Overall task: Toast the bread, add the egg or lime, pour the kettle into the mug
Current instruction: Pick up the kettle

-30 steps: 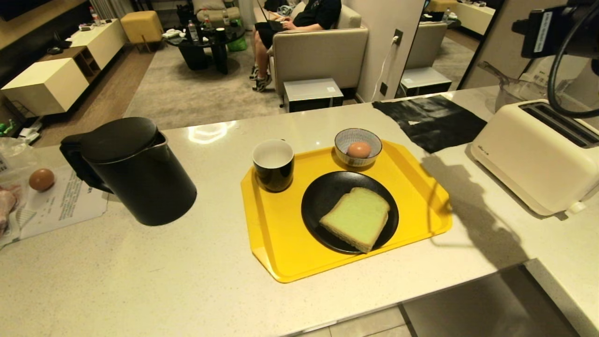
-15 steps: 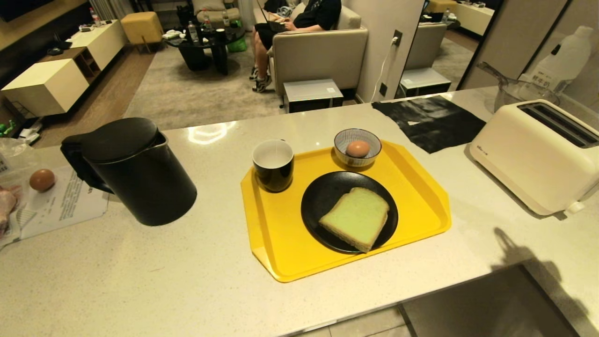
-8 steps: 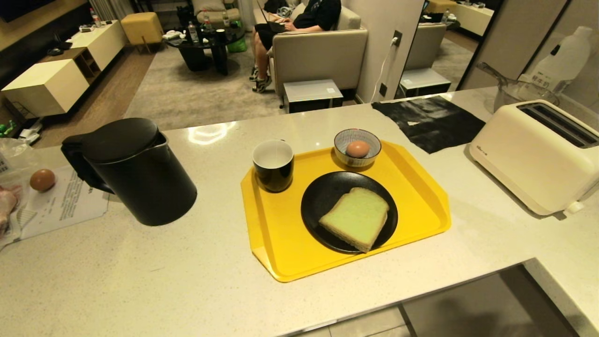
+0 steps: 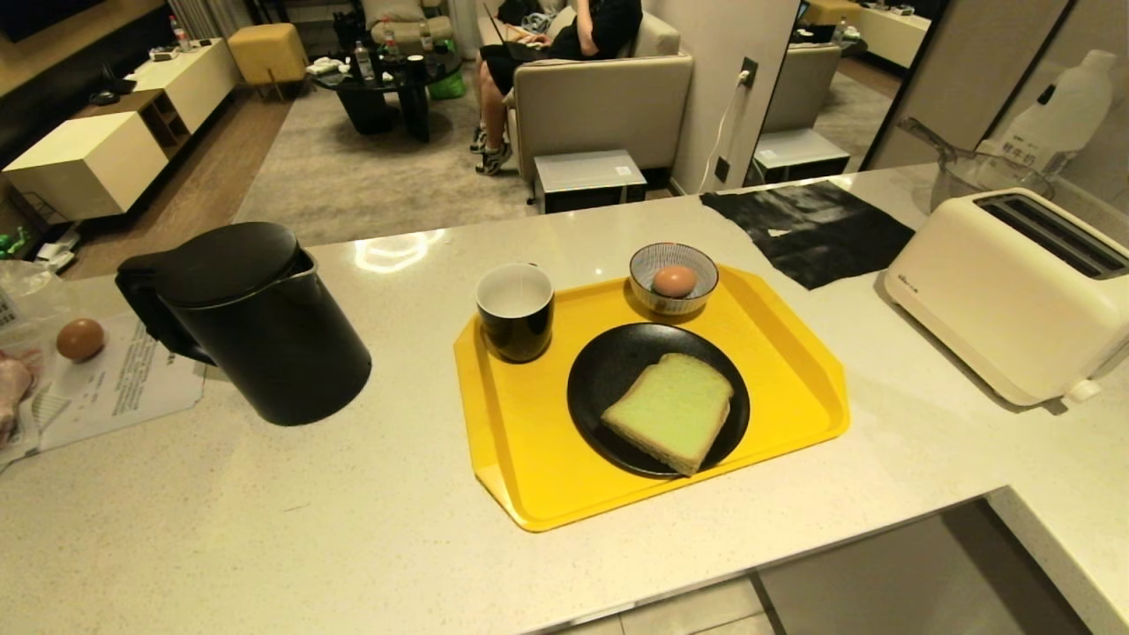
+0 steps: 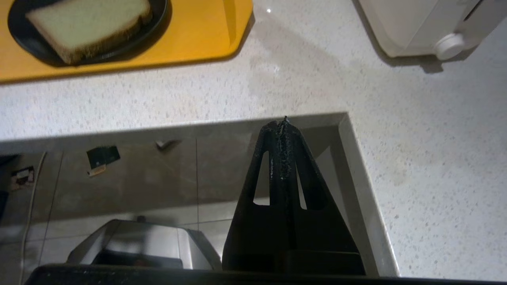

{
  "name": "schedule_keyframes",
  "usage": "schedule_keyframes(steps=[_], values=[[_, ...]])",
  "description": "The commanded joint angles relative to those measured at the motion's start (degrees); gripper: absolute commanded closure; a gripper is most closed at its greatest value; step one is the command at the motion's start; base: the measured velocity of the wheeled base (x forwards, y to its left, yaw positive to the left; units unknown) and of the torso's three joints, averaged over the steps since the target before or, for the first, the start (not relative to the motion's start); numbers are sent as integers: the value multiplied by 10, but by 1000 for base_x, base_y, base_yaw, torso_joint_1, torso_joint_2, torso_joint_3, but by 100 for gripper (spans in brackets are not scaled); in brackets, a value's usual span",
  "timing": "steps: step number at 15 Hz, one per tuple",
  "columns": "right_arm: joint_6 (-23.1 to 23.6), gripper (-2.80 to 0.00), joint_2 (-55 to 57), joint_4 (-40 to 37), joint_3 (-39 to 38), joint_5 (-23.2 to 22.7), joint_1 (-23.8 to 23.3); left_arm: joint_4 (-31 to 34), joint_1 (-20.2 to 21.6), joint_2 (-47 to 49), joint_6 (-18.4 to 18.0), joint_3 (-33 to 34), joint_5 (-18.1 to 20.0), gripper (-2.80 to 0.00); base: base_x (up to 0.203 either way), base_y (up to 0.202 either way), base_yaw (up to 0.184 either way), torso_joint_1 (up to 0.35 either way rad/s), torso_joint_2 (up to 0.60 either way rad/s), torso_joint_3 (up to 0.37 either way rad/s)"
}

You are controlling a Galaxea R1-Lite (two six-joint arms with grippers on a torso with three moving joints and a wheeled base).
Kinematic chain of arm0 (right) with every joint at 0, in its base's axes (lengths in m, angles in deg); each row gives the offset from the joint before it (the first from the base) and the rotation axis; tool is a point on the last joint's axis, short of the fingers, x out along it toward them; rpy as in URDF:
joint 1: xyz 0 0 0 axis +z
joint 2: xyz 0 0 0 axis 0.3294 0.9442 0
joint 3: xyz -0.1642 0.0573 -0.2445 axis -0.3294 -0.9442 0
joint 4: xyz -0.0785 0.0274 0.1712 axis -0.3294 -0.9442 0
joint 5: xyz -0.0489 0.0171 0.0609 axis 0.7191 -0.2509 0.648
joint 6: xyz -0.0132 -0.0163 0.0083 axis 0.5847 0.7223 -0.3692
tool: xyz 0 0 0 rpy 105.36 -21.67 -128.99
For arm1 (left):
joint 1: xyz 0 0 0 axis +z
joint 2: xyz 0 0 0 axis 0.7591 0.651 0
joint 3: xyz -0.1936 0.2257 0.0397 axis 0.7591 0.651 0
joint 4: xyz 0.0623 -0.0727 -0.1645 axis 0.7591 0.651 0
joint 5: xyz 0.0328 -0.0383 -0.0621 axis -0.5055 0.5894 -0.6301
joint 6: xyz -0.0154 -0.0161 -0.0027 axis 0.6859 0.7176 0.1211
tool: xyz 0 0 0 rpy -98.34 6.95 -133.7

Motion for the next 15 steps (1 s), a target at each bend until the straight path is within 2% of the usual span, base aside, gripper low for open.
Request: schedule_keyframes(steps=[1,6,10,12,15], values=[[3,0,-40,1,-40,-10,-1,0,1,0,0,0,0,0,0,0,0,0,0,0],[3,0,-95,1,-120,-28,-1,0,0,0,0,0,0,0,0,0,0,0,0,0],[5,0,-95,-8,-140,-44,-7,0,0,0,0,0,0,0,0,0,0,0,0,0],[9,0,-95,-27,-140,-55,-27,0,0,0,0,0,0,0,0,0,0,0,0,0],[27,0,-102,-26,-140,-61,-101,0,1,0,0,0,0,0,0,0,0,0,0,0]])
